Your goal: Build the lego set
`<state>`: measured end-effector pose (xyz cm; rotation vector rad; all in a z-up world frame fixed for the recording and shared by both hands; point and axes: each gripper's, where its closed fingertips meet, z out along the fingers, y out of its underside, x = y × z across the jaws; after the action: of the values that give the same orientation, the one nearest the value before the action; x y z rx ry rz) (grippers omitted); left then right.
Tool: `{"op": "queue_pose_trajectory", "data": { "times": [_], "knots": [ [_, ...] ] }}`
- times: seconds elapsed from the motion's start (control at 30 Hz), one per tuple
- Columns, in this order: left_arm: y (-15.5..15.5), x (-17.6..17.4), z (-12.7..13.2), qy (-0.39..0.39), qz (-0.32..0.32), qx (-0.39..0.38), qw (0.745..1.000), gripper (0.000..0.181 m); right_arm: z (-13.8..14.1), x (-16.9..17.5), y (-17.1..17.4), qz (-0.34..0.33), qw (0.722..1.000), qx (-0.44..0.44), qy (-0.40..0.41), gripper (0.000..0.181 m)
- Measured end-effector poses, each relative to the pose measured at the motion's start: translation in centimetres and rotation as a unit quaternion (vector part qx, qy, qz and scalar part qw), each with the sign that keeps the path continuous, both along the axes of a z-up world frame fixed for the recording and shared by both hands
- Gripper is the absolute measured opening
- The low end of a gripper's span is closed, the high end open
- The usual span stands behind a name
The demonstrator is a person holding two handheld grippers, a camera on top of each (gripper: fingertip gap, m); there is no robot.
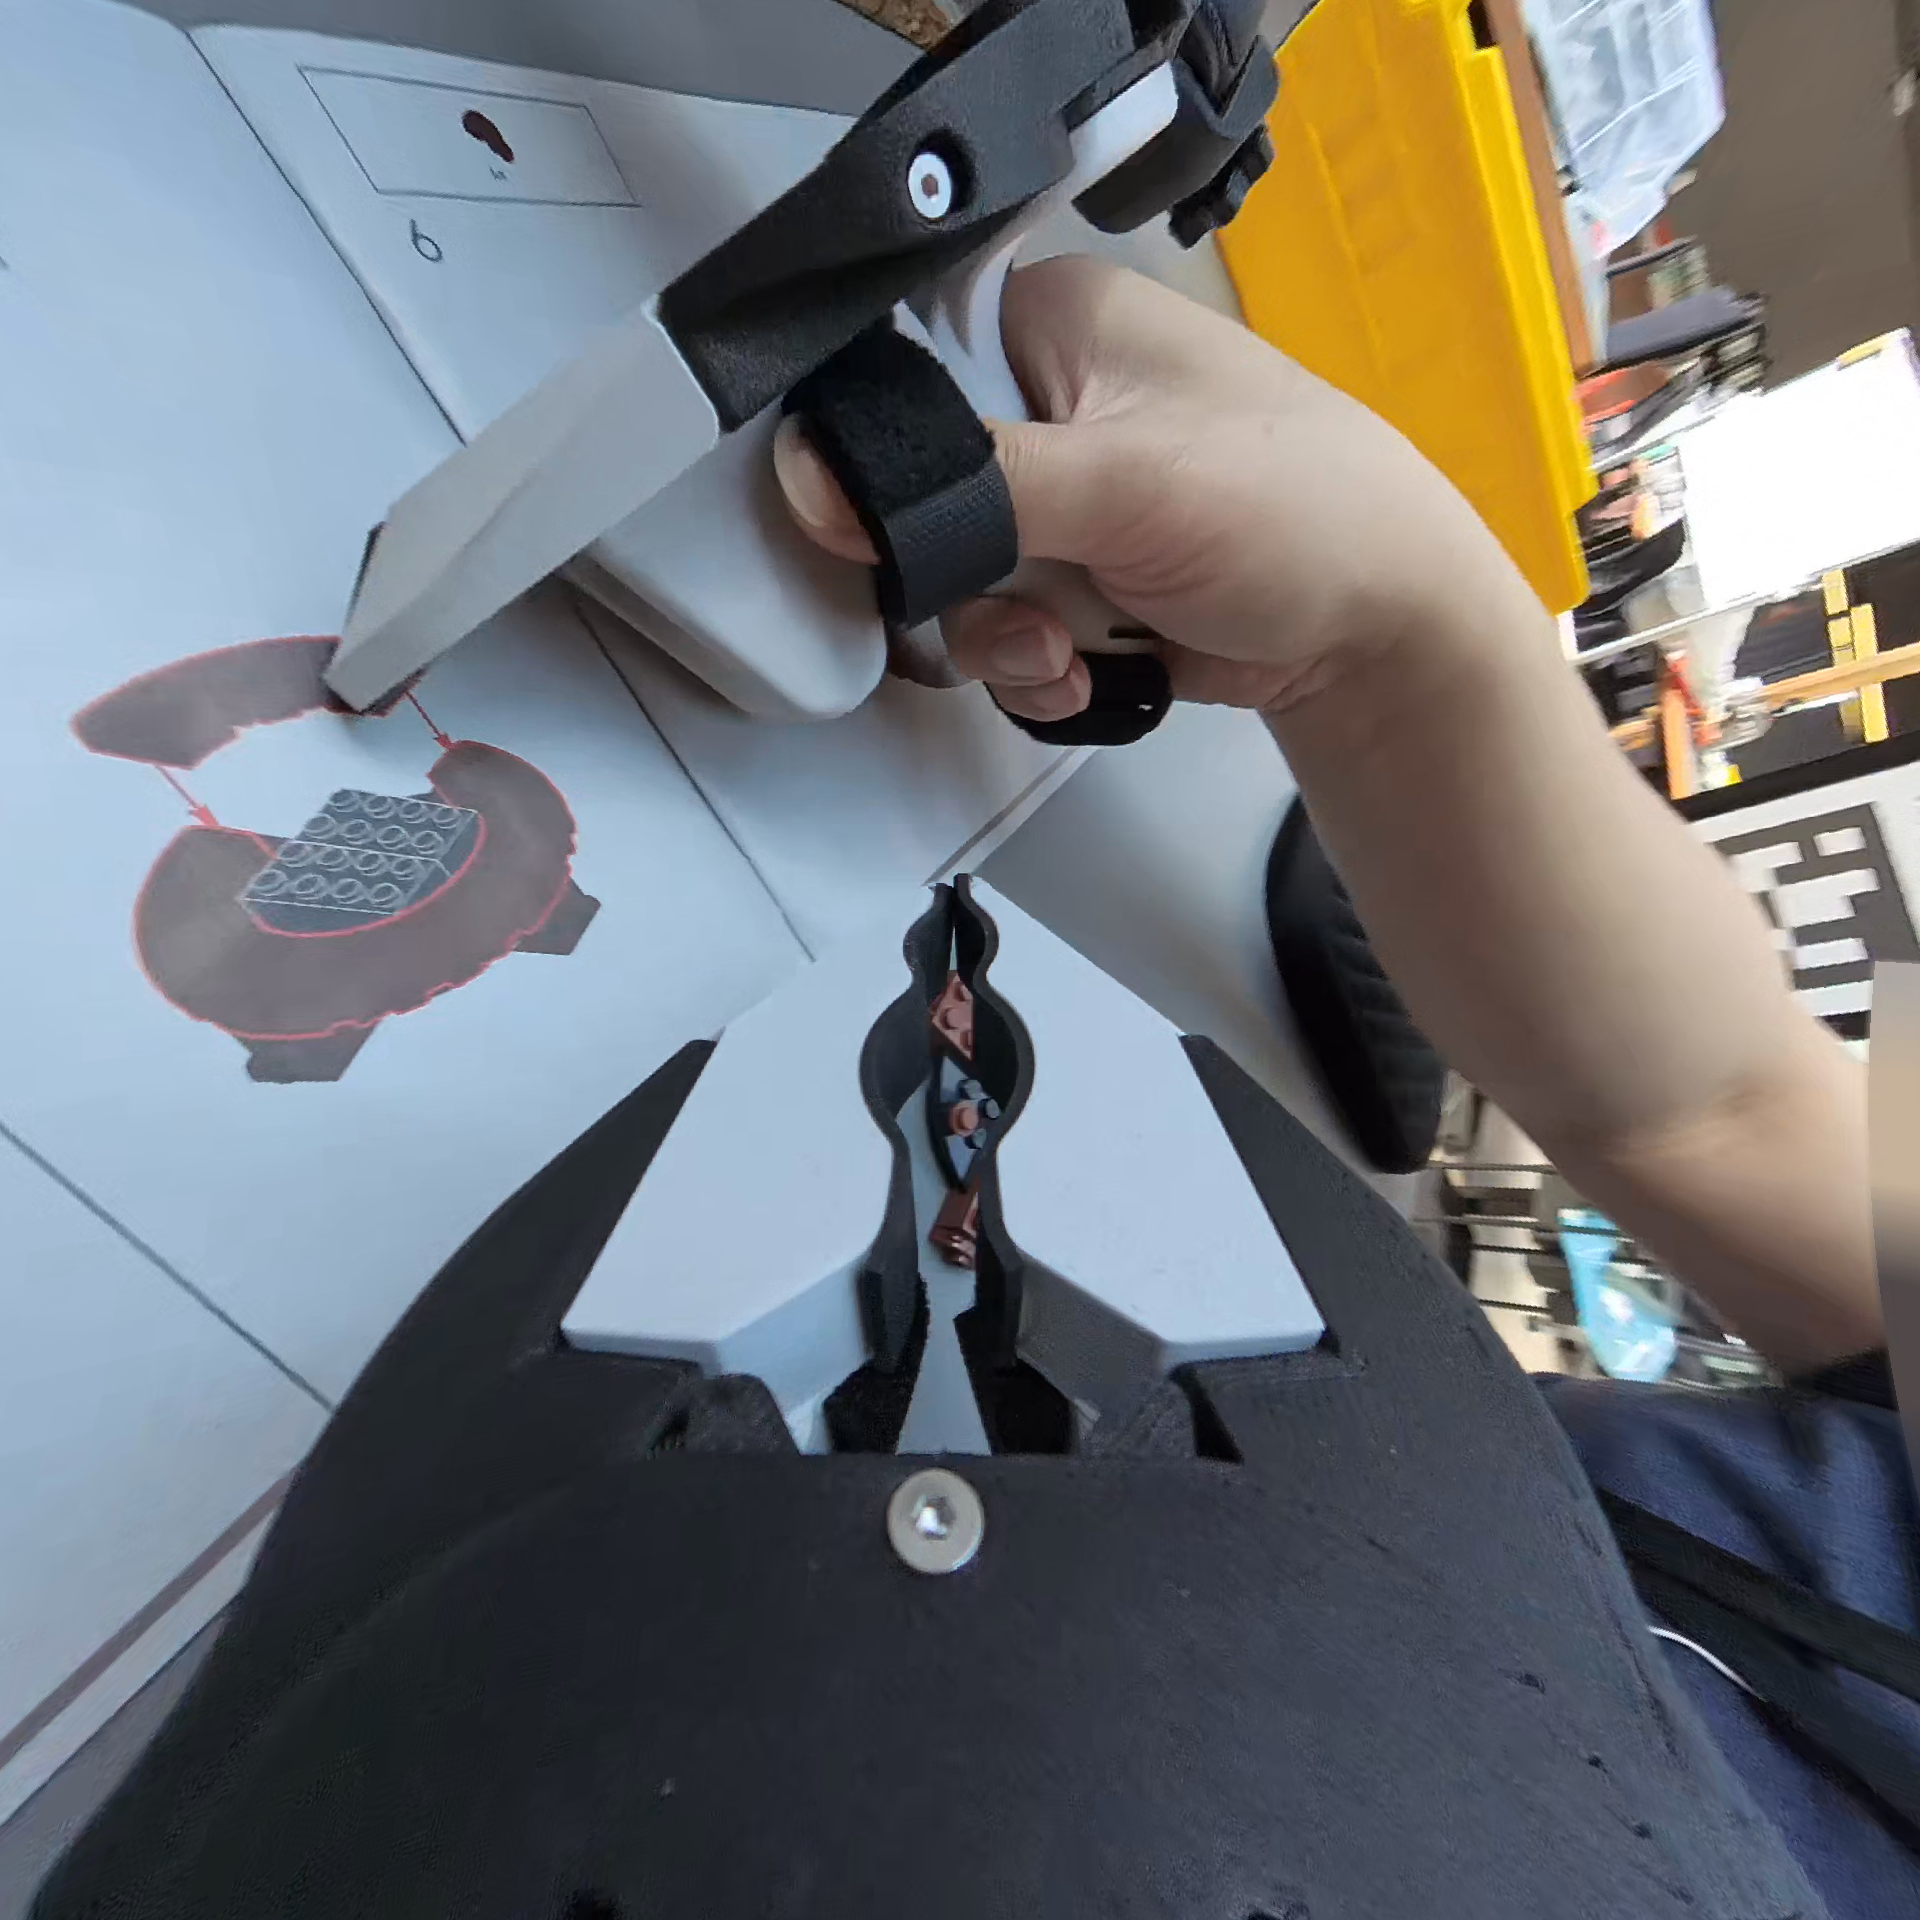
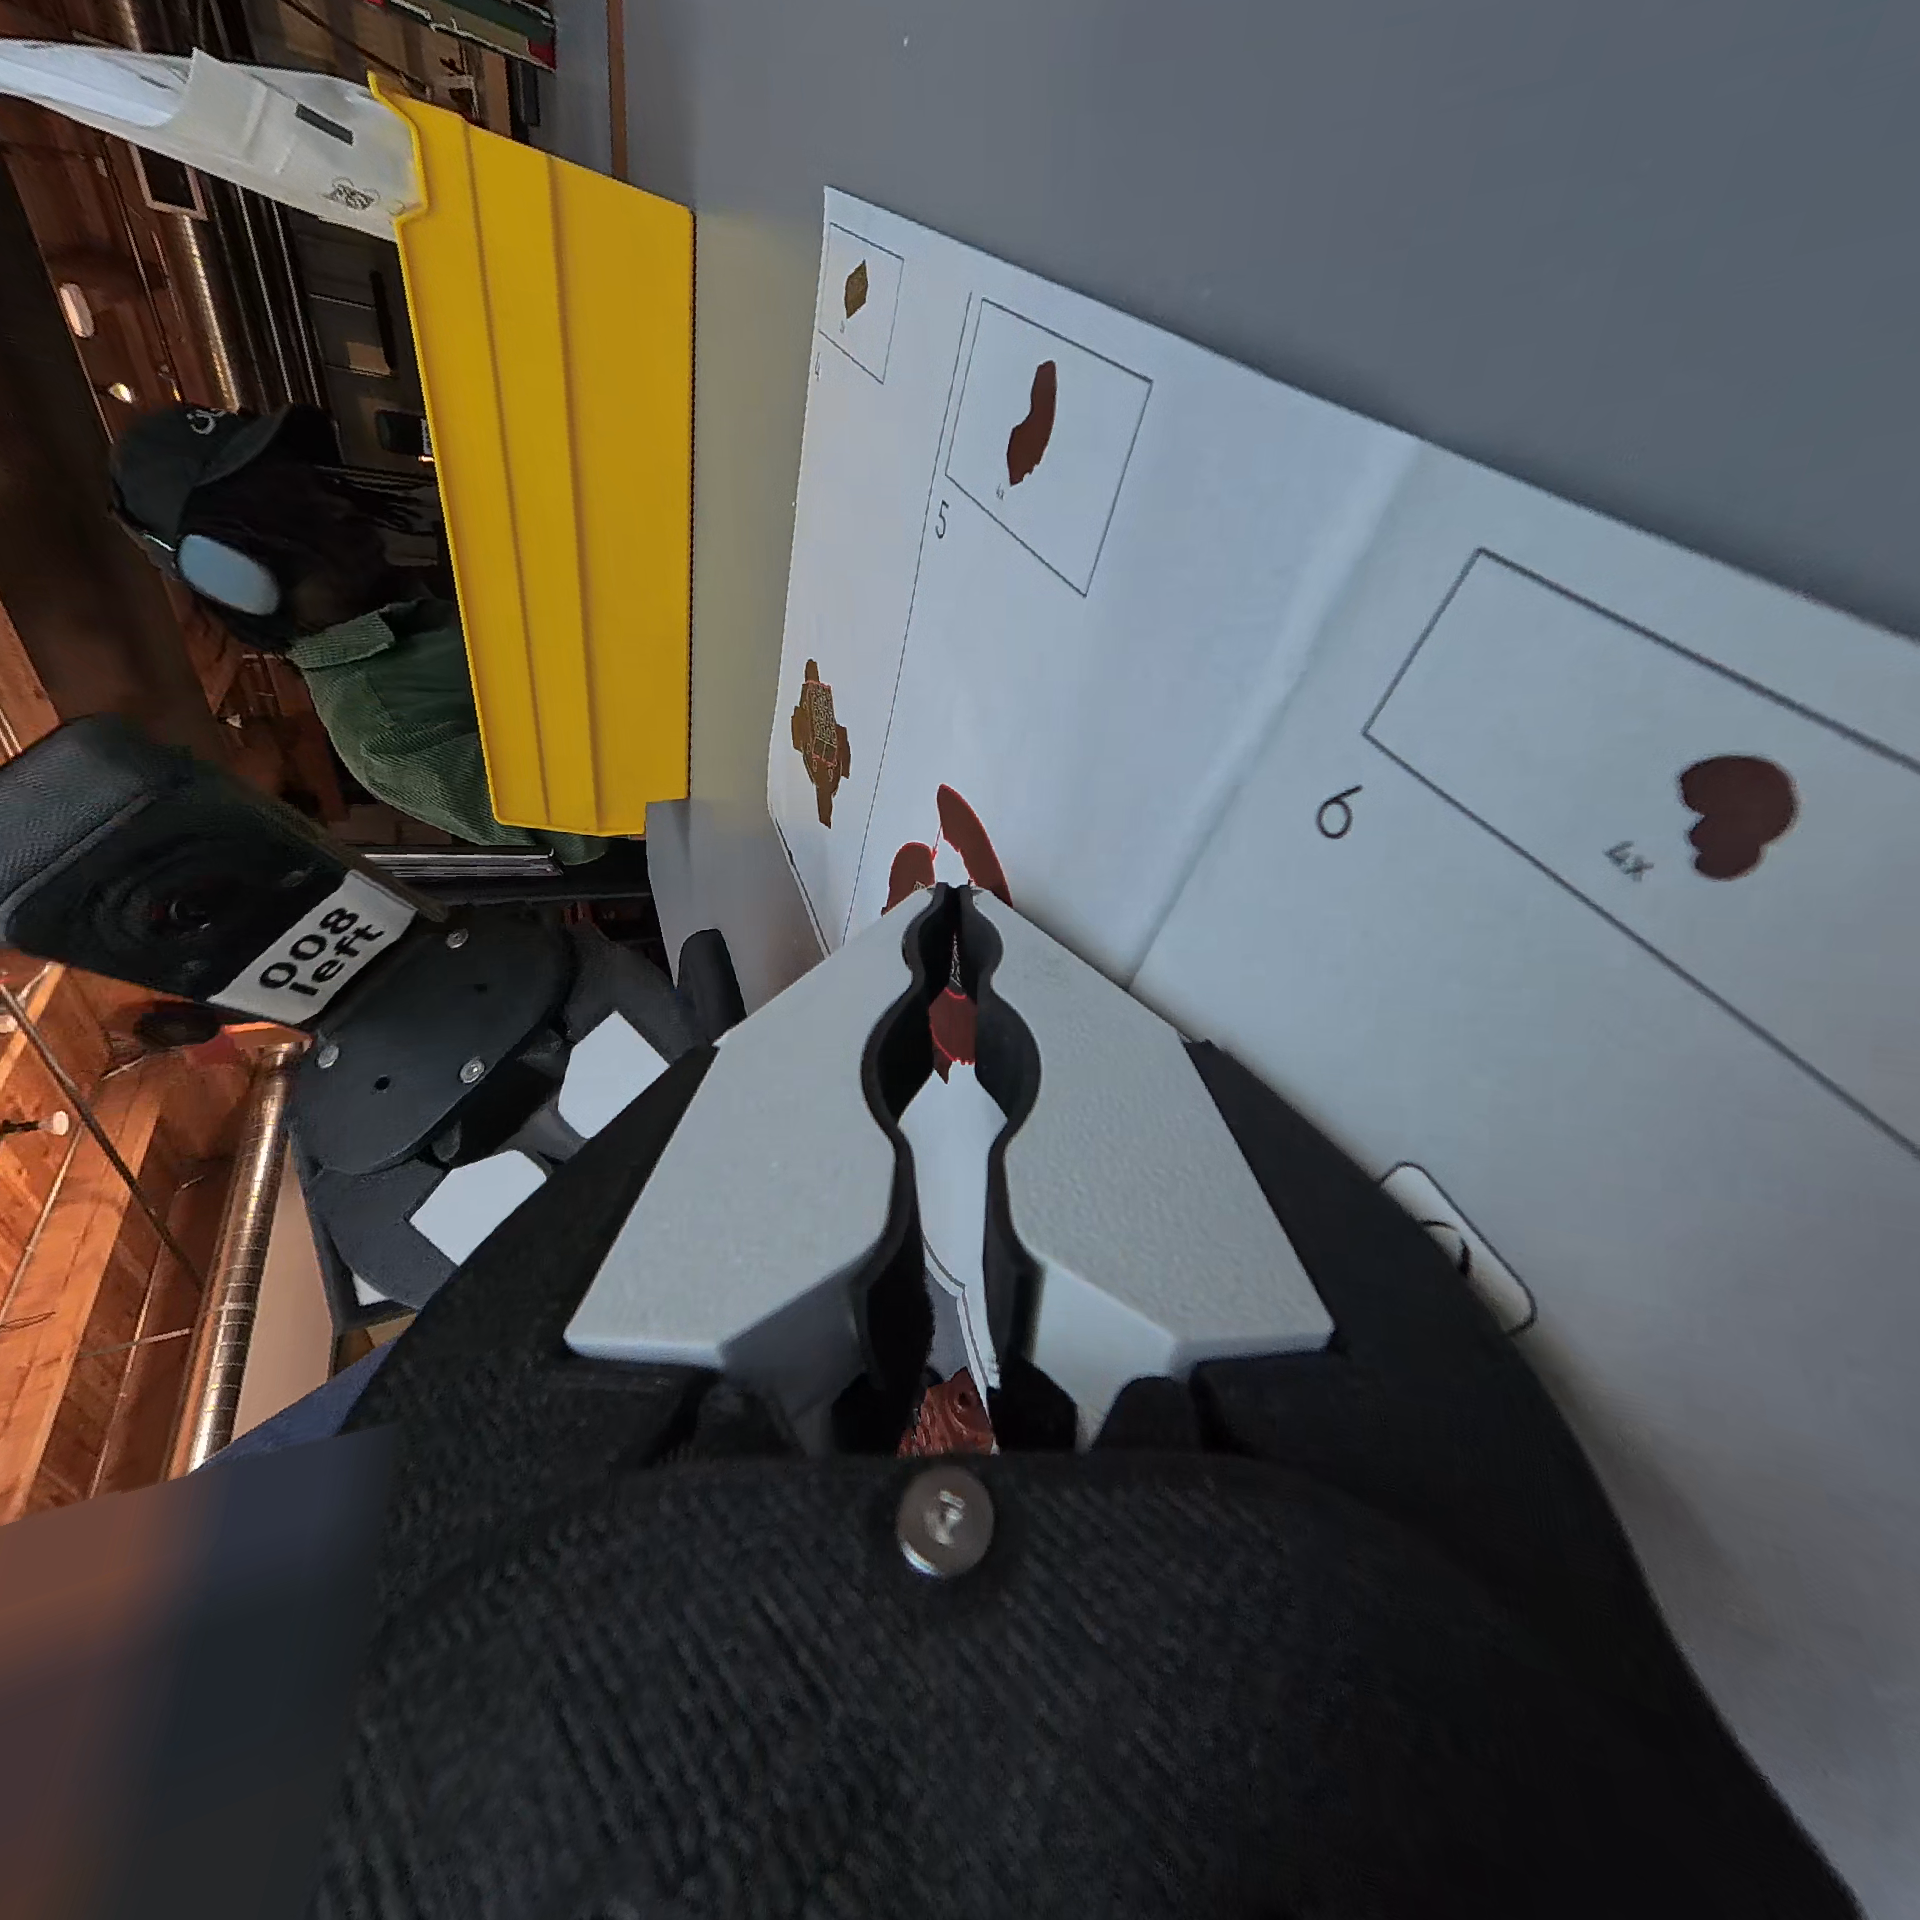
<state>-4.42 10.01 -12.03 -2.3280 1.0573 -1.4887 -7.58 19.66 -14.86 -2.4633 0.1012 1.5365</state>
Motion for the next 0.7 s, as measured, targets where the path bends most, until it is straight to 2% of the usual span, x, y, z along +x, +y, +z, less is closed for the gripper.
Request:
{"op": "queue_pose_trajectory", "data": {
  "times": [0.1, 0.23, 0.37, 0.43, 0.5, 0.7],
  "knots": [
    [-0.2, 0.2, -0.3, -0.016, 0.005, -0.085, 0.996, 0.000, 0.0, 0.0, 0.0, 0.000, 1.000, 0.004, 0.004, 0.000],
    [0.5, -0.2, -2.6, 0.017, 0.028, -0.102, 0.994, 0.000, 0.0, 0.0, 0.0, -0.001, 1.000, 0.006, 0.002, 0.000],
    [0.9, -0.3, -2.9, 0.010, 0.039, -0.124, 0.992, 0.000, 0.5, 0.4, 0.6, -0.009, 1.000, 0.018, -0.002, 0.000],
    [0.9, -0.3, -2.9, 0.008, 0.036, -0.131, 0.991, 0.000, 0.5, 1.5, 1.6, -0.031, 0.998, 0.034, -0.031, 0.000],
    [0.9, -0.3, -2.9, 0.008, 0.036, -0.133, 0.990, 0.000, -0.1, 2.1, 1.7, -0.020, 0.998, 0.028, -0.060, 0.000],
    [0.9, -0.3, -3.0, 0.010, 0.039, -0.125, 0.991, 0.000, -0.2, 2.6, 2.5, -0.028, 0.999, 0.004, -0.028, 0.000]
  ]
}}
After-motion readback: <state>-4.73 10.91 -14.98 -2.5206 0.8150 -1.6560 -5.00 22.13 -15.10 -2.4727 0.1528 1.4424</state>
